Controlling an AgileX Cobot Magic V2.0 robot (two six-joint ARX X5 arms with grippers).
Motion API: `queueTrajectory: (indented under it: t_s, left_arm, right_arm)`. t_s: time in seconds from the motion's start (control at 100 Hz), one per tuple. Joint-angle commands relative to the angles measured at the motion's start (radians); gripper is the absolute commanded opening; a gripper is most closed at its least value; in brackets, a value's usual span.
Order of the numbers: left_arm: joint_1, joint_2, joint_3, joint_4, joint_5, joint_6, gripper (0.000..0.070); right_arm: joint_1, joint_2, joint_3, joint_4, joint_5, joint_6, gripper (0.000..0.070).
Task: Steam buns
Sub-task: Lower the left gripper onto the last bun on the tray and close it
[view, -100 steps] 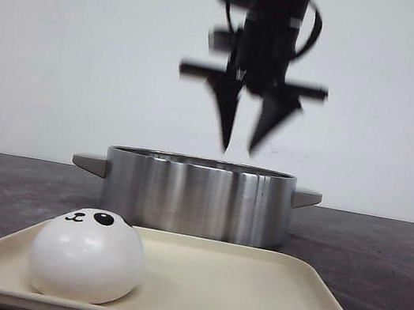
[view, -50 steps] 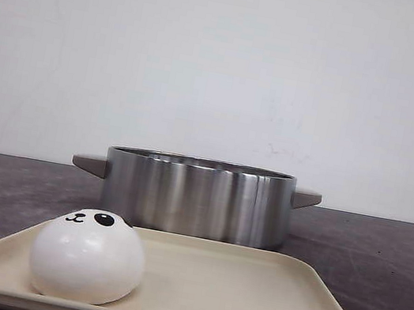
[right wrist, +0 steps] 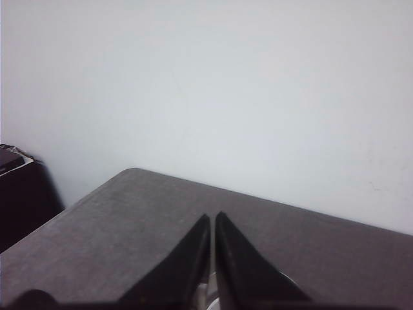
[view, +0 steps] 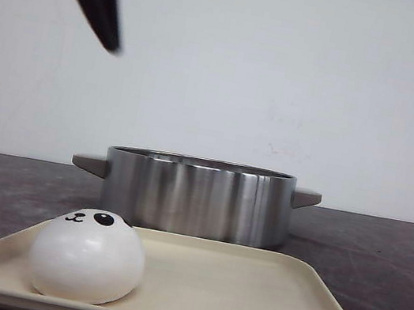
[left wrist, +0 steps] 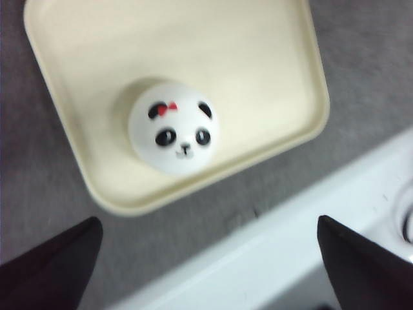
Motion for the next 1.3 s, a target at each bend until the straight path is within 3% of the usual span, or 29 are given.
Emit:
queueTrajectory:
  t_s: [0.0,0.34,0.72,0.9,1.04,1.1,1.2,1.29]
  left_arm:
    - [-0.027,0.05,0.014,0.031,-0.015,-0.024,0.0666]
    - [-0.045,0.247,0.014,0.085,-0.03,-0.056,0.0666]
    - [-0.045,0.389,0.014,0.152,-0.024,-0.071,0.0658]
    - [-0.045,0.407,0.014,0.182,-0.028,-0.071,0.0462]
    - [-0.045,0.407,0.014,0.202,-0.036,-0.071,0.0405]
    - [-0.045,0.407,0.014,0.201,-0.049,-0.071,0.0313]
    - [-0.045,0.409,0.014,0.197,-0.057,-0.051,0.0101]
    - [-0.045,0.409,0.014,0.194,-0.057,-0.043,0.0005]
  right_arm:
    - [0.014,0.013,0.021,-0.002,-0.007,-0.004,0.0006]
    - [0.019,0.013,0.021,-0.014,-0.052,0.045,0.0006]
    - [0.019,0.011,0.021,-0.014,-0.051,0.048,0.0006]
    - [0.019,0.007,0.021,-0.032,-0.051,0.048,0.0006]
    - [0.019,0.006,0.021,-0.048,-0.051,0.048,0.0006]
    - [0.019,0.006,0.021,-0.055,-0.051,0.048,0.0006]
    - [0.019,0.006,0.021,-0.065,-0.051,0.048,0.0006]
    - [0.019,0.005,0.021,-0.069,-0.051,0.048,0.0006]
